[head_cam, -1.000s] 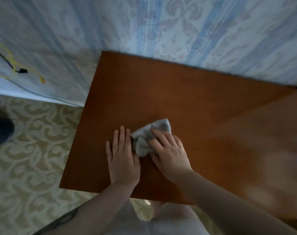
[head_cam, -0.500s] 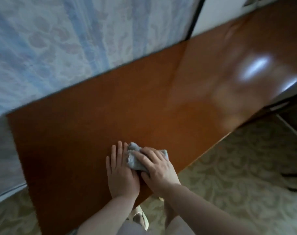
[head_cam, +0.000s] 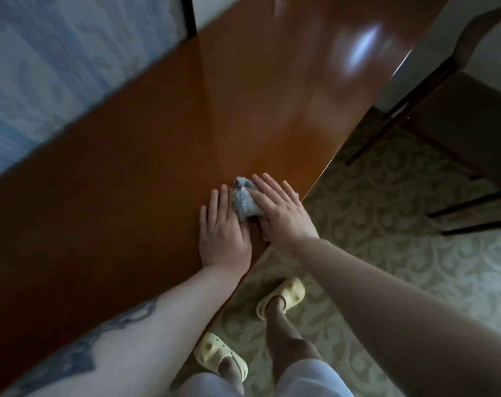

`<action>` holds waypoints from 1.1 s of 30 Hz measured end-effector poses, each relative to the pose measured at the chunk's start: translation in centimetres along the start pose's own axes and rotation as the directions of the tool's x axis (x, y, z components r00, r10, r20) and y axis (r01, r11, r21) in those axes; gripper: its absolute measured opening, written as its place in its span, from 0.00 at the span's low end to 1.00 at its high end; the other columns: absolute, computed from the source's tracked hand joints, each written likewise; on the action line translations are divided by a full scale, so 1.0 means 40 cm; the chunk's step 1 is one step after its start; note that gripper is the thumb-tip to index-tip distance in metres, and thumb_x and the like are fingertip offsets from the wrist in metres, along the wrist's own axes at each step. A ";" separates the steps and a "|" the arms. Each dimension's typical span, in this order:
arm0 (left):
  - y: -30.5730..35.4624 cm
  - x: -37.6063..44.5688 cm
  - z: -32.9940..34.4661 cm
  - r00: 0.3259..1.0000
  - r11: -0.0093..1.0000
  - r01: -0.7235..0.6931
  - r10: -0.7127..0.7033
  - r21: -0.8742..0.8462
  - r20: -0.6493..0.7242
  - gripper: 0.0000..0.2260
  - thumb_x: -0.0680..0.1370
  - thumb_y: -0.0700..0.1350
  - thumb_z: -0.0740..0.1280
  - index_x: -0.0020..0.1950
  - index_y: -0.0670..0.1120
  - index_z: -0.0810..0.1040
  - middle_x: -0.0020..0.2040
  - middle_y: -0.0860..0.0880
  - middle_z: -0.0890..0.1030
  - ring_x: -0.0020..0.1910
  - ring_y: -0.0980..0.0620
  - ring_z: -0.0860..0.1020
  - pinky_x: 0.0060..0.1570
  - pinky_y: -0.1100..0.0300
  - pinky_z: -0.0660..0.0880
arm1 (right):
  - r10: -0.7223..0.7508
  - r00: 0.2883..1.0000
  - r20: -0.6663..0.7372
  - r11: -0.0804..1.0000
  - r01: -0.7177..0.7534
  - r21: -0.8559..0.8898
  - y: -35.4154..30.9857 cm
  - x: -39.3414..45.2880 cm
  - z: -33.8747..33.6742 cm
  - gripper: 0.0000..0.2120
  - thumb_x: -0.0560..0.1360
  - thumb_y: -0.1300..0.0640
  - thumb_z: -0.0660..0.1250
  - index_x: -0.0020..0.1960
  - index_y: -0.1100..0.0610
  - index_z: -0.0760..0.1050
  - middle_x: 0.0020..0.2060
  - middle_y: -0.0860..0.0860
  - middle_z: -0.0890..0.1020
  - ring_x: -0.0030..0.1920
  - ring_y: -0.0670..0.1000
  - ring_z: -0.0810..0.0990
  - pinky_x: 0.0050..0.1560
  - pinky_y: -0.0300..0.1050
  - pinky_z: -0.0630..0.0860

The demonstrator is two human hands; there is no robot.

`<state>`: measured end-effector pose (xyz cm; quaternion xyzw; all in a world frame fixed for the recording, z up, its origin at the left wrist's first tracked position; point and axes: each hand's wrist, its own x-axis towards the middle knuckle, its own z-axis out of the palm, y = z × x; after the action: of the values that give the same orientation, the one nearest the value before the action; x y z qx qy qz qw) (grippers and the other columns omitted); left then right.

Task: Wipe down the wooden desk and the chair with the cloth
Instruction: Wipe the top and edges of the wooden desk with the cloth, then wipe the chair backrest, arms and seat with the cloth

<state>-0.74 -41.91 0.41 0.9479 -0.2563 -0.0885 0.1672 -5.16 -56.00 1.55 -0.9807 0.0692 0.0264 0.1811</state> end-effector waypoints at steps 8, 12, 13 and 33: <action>0.221 0.253 0.066 0.990 0.987 0.141 -0.140 0.073 -0.012 0.28 0.81 0.53 0.40 0.80 0.46 0.47 0.80 0.48 0.50 0.79 0.49 0.45 0.75 0.49 0.42 | 0.026 0.999 0.044 0.999 -0.027 0.020 0.234 0.164 -0.105 0.26 0.82 0.54 0.58 0.78 0.49 0.57 0.79 0.49 0.54 0.79 0.50 0.45 0.78 0.53 0.41; 0.286 0.363 0.083 0.981 0.971 0.193 -0.192 0.145 -0.019 0.28 0.82 0.54 0.44 0.80 0.46 0.45 0.80 0.47 0.48 0.79 0.47 0.43 0.75 0.44 0.43 | 0.012 0.999 0.052 1.000 -0.010 -0.024 0.328 0.261 -0.138 0.24 0.83 0.50 0.56 0.78 0.47 0.55 0.79 0.48 0.53 0.79 0.49 0.44 0.77 0.53 0.39; 0.291 0.380 0.089 0.979 0.965 0.203 -0.201 0.166 -0.026 0.28 0.82 0.54 0.44 0.80 0.46 0.45 0.80 0.47 0.48 0.79 0.46 0.44 0.75 0.44 0.43 | 0.007 0.999 0.047 0.999 -0.006 -0.034 0.347 0.288 -0.144 0.25 0.83 0.50 0.55 0.78 0.47 0.55 0.79 0.48 0.53 0.79 0.49 0.44 0.77 0.53 0.39; 0.396 0.546 -0.060 0.955 0.944 0.262 -0.284 0.200 0.091 0.19 0.80 0.53 0.59 0.70 0.49 0.68 0.65 0.49 0.72 0.64 0.49 0.71 0.66 0.53 0.67 | 0.140 0.819 0.556 0.990 -0.123 -0.068 0.373 0.462 -0.455 0.34 0.76 0.68 0.65 0.76 0.47 0.59 0.70 0.54 0.69 0.68 0.59 0.70 0.65 0.61 0.72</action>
<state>11.28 -65.37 6.59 0.9788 -0.1389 -0.1425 0.0490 11.42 -78.65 11.88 -0.9253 0.0801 0.3257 0.1768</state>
